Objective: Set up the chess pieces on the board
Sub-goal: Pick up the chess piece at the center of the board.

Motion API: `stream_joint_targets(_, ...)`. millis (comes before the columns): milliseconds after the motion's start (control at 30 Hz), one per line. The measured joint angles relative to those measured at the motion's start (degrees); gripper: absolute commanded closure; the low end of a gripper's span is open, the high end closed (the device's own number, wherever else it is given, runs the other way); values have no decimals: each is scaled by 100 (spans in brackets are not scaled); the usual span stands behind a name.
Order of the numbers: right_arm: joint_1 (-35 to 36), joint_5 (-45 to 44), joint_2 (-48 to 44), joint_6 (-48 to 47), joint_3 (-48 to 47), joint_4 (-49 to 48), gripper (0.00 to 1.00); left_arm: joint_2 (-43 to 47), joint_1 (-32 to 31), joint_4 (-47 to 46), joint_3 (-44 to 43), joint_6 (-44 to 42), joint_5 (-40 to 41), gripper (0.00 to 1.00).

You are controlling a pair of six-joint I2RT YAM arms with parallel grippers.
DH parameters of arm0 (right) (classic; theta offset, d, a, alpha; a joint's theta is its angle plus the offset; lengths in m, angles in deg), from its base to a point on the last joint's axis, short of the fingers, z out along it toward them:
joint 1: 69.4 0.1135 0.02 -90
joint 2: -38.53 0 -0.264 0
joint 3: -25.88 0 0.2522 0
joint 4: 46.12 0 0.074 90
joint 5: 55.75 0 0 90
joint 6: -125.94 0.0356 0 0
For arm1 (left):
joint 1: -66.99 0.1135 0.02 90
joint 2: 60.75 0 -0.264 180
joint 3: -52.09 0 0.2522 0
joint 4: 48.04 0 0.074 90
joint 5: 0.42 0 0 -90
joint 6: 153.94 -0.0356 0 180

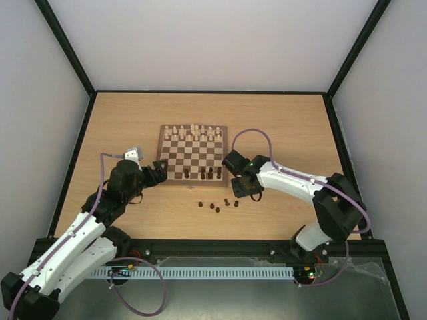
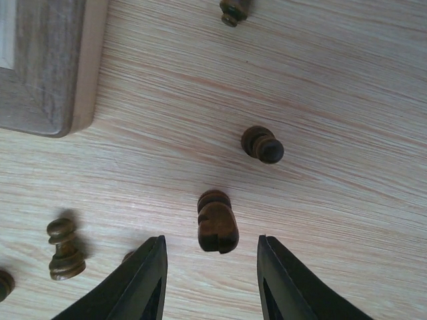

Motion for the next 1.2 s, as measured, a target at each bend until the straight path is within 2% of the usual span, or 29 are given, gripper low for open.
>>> stream_joint_targets(300,-179,105,243,-28,140,-372,64,4,0,4,4,0,-2,1)
stream_joint_targets(500,-258,175,415,-109,144,-511,76,24,0,7,4,0,-2,1)
stream_joint_targets(867,-278,186,417,-107,179,-507,70,52,0,7,4,0,-2,1)
stream_joint_targets(1200,-245,249,317,-17,219,-393,81,55,0,7,4,2,-2,1)
